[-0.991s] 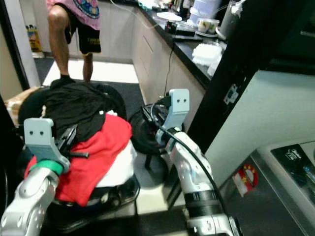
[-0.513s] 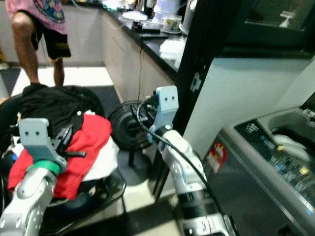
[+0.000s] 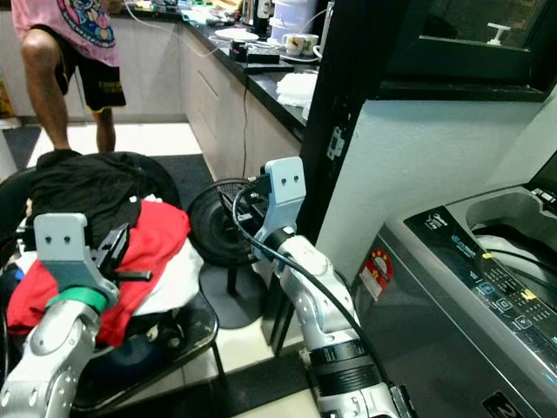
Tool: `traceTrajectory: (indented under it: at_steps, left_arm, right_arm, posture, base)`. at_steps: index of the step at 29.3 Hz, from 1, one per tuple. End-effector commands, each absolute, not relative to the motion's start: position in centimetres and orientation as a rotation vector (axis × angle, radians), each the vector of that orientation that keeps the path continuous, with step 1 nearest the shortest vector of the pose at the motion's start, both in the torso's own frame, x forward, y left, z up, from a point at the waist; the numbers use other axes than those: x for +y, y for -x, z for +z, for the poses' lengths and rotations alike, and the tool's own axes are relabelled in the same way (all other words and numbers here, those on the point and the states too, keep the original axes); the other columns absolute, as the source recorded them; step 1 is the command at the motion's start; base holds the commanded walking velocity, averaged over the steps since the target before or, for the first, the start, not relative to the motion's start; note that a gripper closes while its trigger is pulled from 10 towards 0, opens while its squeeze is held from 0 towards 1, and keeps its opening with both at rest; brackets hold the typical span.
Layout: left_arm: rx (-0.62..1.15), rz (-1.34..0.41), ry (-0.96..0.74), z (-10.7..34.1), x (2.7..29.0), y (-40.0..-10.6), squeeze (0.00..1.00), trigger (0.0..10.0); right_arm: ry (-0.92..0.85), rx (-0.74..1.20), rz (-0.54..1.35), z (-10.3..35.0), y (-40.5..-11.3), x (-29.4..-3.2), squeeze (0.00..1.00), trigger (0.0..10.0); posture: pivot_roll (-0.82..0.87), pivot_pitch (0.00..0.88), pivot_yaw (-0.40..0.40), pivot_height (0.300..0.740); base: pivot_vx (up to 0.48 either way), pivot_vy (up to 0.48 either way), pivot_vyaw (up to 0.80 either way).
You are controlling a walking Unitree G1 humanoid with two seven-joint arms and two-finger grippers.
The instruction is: Clothes washing
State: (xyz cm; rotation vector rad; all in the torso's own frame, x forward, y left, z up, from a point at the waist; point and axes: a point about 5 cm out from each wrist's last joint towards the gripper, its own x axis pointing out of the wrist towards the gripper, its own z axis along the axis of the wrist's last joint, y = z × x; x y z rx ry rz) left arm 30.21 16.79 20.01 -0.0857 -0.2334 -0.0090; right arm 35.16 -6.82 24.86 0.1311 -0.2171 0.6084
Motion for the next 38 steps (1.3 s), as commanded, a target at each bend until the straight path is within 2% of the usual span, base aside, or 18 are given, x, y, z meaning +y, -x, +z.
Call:
traceTrajectory:
  at_steps: [1, 10, 18, 28, 38]
  left_arm:
    - [-0.229, -0.009, 0.081, 19.7, 16.6, -30.2, 0.00, 10.0]
    - [-0.203, 0.000, 0.017, 19.3, 16.0, -30.5, 0.00, 10.0]
    - [-0.225, -0.005, 0.055, 19.5, 16.2, -30.4, 0.00, 10.0]
    - [-0.261, -0.025, 0.036, 20.0, 15.4, -30.6, 0.00, 10.0]
    - [-0.289, -0.045, 0.061, 20.7, 15.2, -31.0, 0.00, 10.0]
  right_arm:
    - [-0.126, -0.202, 0.600, 24.5, -35.3, -7.2, 0.00, 10.0]
    - [-0.086, -0.192, 0.603, 23.9, -35.1, -7.0, 0.00, 10.0]
    - [-0.079, -0.194, 0.600, 23.8, -35.0, -7.2, 0.00, 10.0]
    - [-0.091, -0.188, 0.540, 23.6, -35.1, -8.0, 0.00, 10.0]
    - [-0.078, -0.195, 0.529, 23.7, -35.1, -8.4, 0.00, 10.0]
  posture:
    - [0.02, 0.013, -0.076, 0.740]
    - [0.00, 0.033, -0.058, 0.740]
    - [-0.01, 0.040, -0.051, 0.740]
    - [-0.01, 0.035, -0.042, 0.740]
    - [-0.01, 0.027, -0.035, 0.740]
  base:
    - [0.000, 0.000, 0.00]
    - [0.000, 0.000, 0.71]
    - [0.000, 0.000, 0.80]
    - [0.000, 0.000, 0.00]
    - [0.344, 0.000, 0.00]
